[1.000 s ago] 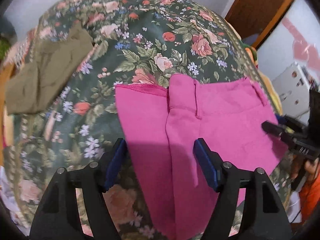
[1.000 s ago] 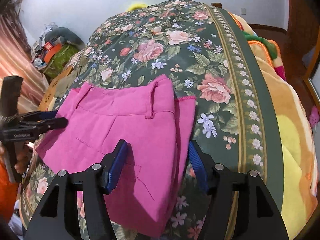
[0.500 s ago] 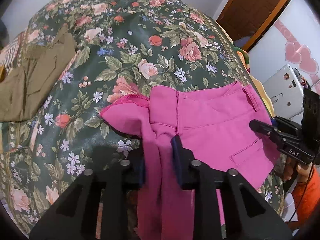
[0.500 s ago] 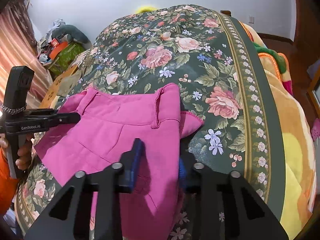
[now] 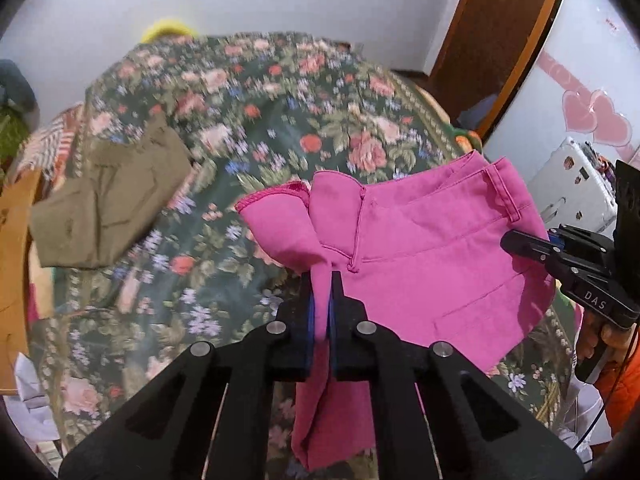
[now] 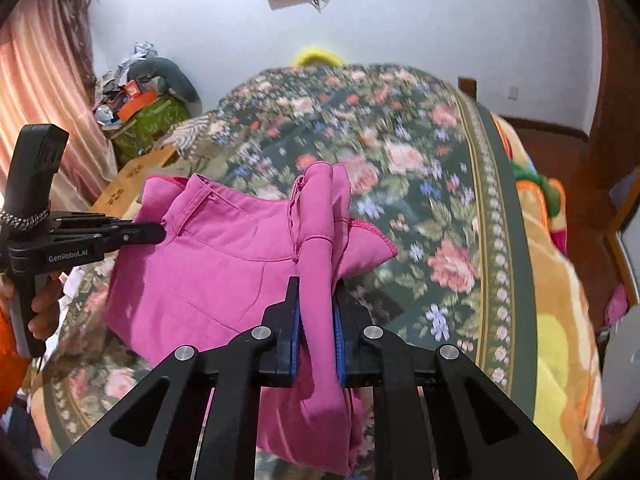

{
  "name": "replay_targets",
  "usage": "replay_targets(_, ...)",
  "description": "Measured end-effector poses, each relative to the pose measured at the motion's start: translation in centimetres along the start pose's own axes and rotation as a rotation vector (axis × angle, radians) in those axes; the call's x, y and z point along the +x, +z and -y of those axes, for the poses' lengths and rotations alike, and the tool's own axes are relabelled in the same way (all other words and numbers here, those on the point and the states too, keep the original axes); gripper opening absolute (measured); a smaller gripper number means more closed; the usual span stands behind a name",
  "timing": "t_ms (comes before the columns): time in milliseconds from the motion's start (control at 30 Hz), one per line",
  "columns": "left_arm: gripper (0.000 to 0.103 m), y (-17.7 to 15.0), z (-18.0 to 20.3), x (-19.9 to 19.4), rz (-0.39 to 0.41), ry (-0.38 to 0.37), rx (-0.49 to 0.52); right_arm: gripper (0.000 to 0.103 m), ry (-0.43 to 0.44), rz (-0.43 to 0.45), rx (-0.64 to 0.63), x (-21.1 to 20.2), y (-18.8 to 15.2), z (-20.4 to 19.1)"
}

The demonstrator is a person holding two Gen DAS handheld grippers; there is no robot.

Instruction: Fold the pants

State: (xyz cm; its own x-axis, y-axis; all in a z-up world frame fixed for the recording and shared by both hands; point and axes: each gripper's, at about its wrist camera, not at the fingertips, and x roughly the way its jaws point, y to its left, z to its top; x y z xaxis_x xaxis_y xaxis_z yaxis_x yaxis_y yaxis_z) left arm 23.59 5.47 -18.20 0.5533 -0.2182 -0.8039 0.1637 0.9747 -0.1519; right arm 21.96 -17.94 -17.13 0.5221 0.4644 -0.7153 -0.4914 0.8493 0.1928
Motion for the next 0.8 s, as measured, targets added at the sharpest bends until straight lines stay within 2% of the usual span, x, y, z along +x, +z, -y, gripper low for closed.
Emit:
replay_targets(233,0.005,0.9,-2.3,-5.2,0.116,0.059,-0.01,0.011,0.006,0.067,-0.075,-1.0,3.4,-3.7)
replay_targets(400,0.005,1.7,-5.6,-7.9,0.176,0.101,-0.043,0.011,0.031,0.097,-0.124,0.5,6.5,-6.8)
replay_targets(600,0.005,3.1,-10.7,-8.8,0.219,0.174,-0.086,0.011,0.074,0.116,-0.151,4.4,10.2,-9.7)
replay_targets(800,0.005,4.9,-16.6,-7.4,0.22,0.226,-0.162,0.011,0.098,0.111,-0.193,9.0,13.3,-12.7)
